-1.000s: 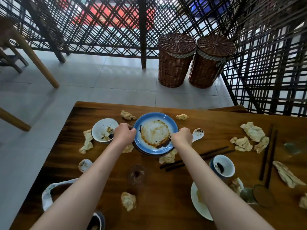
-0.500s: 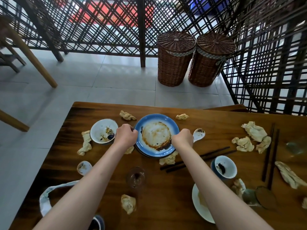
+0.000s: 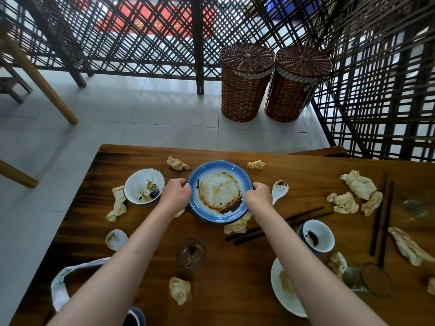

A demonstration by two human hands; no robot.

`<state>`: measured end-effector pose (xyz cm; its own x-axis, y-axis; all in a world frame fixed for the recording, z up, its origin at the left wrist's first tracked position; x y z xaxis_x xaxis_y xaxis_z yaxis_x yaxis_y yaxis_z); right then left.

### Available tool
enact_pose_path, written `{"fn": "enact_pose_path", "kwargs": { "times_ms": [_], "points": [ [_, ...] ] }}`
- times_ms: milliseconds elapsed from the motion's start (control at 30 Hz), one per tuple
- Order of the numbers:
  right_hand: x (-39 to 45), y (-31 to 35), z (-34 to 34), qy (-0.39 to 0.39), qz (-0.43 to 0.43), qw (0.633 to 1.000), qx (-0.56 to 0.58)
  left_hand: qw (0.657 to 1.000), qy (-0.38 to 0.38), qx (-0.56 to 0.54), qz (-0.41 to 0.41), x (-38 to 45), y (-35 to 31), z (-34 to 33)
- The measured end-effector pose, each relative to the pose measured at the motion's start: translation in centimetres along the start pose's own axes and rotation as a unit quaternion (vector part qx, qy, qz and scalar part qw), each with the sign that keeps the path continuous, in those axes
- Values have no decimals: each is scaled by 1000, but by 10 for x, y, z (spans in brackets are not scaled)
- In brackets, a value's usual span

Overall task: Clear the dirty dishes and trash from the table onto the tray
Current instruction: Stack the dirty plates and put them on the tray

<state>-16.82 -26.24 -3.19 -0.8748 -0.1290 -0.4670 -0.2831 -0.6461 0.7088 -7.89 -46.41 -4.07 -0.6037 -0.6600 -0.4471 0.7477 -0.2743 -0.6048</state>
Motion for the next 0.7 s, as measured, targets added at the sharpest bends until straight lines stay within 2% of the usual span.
{"fn": "enact_pose_path", "kwargs": {
  "times_ms": [333, 700],
  "points": [
    [-11, 9, 13, -31, 50, 998, 31, 997, -45, -45, -44, -22, -10, 10],
    [-88, -6, 78, -84, 88, 991, 53, 986, -63, -110, -110, -119, -32, 34]
  ]
}}
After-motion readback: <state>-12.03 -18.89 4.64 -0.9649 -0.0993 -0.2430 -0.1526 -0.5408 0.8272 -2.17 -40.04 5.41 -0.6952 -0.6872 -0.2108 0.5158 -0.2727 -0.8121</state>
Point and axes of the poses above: each hand's wrist, its own x-axis towards the middle knuckle, its own z-axis out of the back of the hand, y = z × x, the point moved 5 cm from there along x, towards the middle knuckle, and after that the axes turned 6 degrees about z, right-handed, at the moved point
